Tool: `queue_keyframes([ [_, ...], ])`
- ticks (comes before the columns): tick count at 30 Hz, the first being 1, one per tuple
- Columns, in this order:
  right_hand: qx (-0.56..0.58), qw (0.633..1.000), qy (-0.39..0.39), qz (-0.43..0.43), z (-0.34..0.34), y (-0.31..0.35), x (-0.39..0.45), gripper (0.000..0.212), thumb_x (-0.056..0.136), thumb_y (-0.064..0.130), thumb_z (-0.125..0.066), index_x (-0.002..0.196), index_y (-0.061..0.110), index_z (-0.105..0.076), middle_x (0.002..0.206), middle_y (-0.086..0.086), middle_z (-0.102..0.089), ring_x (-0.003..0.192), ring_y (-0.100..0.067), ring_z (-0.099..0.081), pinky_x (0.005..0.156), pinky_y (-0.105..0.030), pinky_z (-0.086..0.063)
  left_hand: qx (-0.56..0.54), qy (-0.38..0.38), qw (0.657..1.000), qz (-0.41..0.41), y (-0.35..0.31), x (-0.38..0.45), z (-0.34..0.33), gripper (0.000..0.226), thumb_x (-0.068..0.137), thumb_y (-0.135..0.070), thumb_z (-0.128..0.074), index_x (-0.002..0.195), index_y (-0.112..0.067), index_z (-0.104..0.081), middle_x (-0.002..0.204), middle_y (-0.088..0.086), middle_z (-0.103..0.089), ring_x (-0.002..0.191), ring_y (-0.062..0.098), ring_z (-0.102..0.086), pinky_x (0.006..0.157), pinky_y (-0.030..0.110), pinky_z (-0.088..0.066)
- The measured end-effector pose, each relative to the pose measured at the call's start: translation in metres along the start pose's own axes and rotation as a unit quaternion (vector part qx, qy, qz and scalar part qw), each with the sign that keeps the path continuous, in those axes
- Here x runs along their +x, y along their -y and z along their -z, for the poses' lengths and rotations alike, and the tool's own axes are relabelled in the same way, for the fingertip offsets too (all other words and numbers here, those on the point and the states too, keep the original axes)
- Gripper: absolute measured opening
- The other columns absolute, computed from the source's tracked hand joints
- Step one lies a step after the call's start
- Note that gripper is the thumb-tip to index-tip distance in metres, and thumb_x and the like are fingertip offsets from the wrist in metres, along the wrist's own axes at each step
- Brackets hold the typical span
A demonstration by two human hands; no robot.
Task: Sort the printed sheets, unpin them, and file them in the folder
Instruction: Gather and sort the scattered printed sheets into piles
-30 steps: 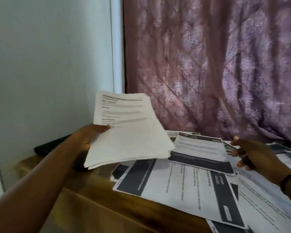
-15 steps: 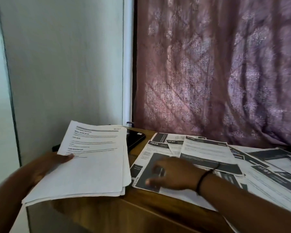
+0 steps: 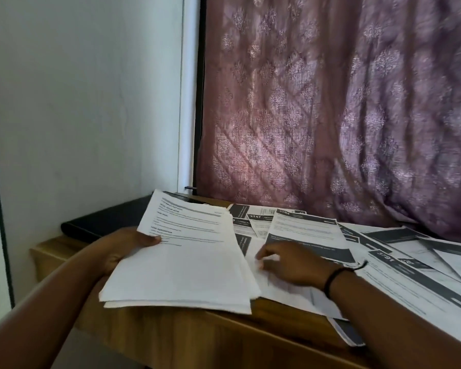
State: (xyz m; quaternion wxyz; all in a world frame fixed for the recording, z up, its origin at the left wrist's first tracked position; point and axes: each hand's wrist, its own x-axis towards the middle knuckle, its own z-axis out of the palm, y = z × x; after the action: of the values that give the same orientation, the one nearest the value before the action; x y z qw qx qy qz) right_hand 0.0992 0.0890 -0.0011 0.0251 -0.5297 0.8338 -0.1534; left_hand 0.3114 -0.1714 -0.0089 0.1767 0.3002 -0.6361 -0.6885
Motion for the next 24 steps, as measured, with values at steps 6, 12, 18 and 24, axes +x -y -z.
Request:
queue_keyframes([
  [6,0.004,0.965,-0.065,-0.255,0.054,-0.083,-0.038,0.016,0.093,0.009,-0.051,0.098,0.007,-0.066,0.109,-0.013,-0.065,0.097,-0.027,-0.064,0.078,-0.031,-0.048,0.297,-0.017,0.952,-0.073,-0.003,0.002,-0.031,0.025,0.081,-0.004,-0.072,0.102,-0.013,-0.061,0.110,0.005,-0.068,0.095,0.018,-0.064,0.084,0.026,-0.049],
  [12,0.138,0.924,-0.011,-0.357,0.057,-0.110,-0.070,0.028,0.085,0.038,-0.069,0.086,0.016,-0.053,0.081,-0.009,-0.062,0.057,-0.016,-0.051,0.047,-0.021,-0.043,0.421,-0.034,0.874,-0.241,-0.026,-0.012,-0.074,0.026,0.082,0.007,-0.065,0.100,-0.008,-0.053,0.096,0.006,-0.057,0.086,0.014,-0.057,0.062,0.003,-0.042],
  [18,0.044,0.944,-0.104,-0.311,0.051,-0.118,-0.049,0.033,0.081,0.036,-0.070,0.061,0.019,-0.050,0.059,0.003,-0.051,0.055,-0.014,-0.051,0.044,-0.021,-0.032,0.573,-0.054,0.808,-0.129,-0.026,0.009,-0.070,0.078,0.085,-0.020,-0.070,0.147,-0.009,-0.024,0.147,0.007,-0.037,0.131,0.022,-0.042,0.101,0.022,-0.033],
  [24,0.167,0.915,-0.112,-0.349,0.060,-0.132,-0.028,0.030,0.085,0.035,-0.068,0.071,0.014,-0.052,0.069,-0.003,-0.054,0.063,-0.017,-0.052,0.058,-0.025,-0.043,0.643,-0.084,0.744,-0.160,-0.049,0.027,-0.109,0.067,0.085,-0.052,-0.062,0.141,-0.021,-0.041,0.143,0.002,-0.045,0.122,0.019,-0.051,0.100,0.029,-0.045],
])
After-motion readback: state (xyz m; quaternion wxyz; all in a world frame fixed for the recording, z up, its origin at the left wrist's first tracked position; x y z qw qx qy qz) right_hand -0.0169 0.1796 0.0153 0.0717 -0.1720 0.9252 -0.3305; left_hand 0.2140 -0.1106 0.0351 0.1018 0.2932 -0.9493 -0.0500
